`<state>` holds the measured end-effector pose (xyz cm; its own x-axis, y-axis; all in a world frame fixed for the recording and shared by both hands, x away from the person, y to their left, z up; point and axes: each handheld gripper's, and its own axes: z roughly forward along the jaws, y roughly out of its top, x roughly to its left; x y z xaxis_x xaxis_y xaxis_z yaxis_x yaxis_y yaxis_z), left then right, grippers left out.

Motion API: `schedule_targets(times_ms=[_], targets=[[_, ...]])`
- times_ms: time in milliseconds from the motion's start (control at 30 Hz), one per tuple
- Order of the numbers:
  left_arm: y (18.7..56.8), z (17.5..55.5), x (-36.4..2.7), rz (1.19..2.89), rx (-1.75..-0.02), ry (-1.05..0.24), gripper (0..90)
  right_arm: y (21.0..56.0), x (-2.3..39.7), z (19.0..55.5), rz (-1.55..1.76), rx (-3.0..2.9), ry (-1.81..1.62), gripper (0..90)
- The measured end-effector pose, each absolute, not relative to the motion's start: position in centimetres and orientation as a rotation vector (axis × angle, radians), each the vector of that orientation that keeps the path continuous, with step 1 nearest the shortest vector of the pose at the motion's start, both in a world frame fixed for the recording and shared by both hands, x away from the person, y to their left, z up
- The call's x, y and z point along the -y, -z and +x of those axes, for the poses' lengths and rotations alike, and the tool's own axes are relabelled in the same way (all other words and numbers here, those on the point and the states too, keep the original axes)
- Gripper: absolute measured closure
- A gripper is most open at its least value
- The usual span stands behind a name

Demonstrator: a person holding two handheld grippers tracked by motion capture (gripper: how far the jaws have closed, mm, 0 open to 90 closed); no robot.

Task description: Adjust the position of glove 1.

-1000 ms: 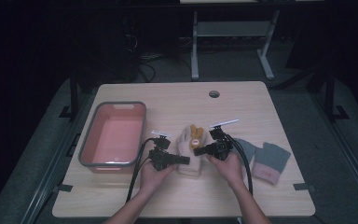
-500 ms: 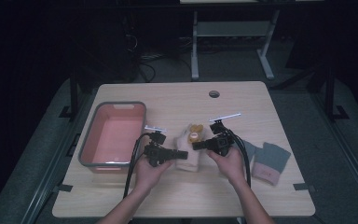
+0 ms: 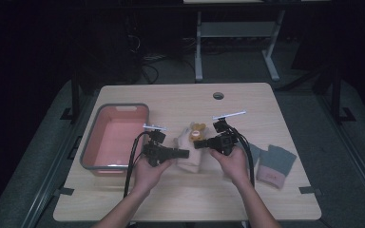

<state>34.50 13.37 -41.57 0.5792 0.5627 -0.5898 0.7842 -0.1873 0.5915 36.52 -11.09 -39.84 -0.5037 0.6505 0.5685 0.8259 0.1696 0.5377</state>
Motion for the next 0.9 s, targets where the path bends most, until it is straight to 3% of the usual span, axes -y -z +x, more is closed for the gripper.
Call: schedule_targets(times_ms=[267,433,567,733,900], targets=[[43.0,34.6,-12.5,1.947,-1.121,0.28,71.5,41.8,11.4,36.6,-1.501,2.204,1.171,78.8],[44.8,34.3,-12.0,2.002,-1.17,0.268,71.6,44.5,11.6,36.5,-1.571,2.158,1.074,59.6],[45.5,34.4,-12.3,2.003,-1.2,0.278,71.6,46.0,11.7,36.5,-1.61,2.104,1.016,49.5],[45.6,34.3,-12.1,2.013,-1.21,0.272,71.6,46.8,11.4,36.7,-1.618,2.03,1.046,59.2],[45.5,34.3,-12.3,2.0,-1.204,0.269,72.0,47.0,11.0,37.1,-1.574,2.016,1.079,81.3]])
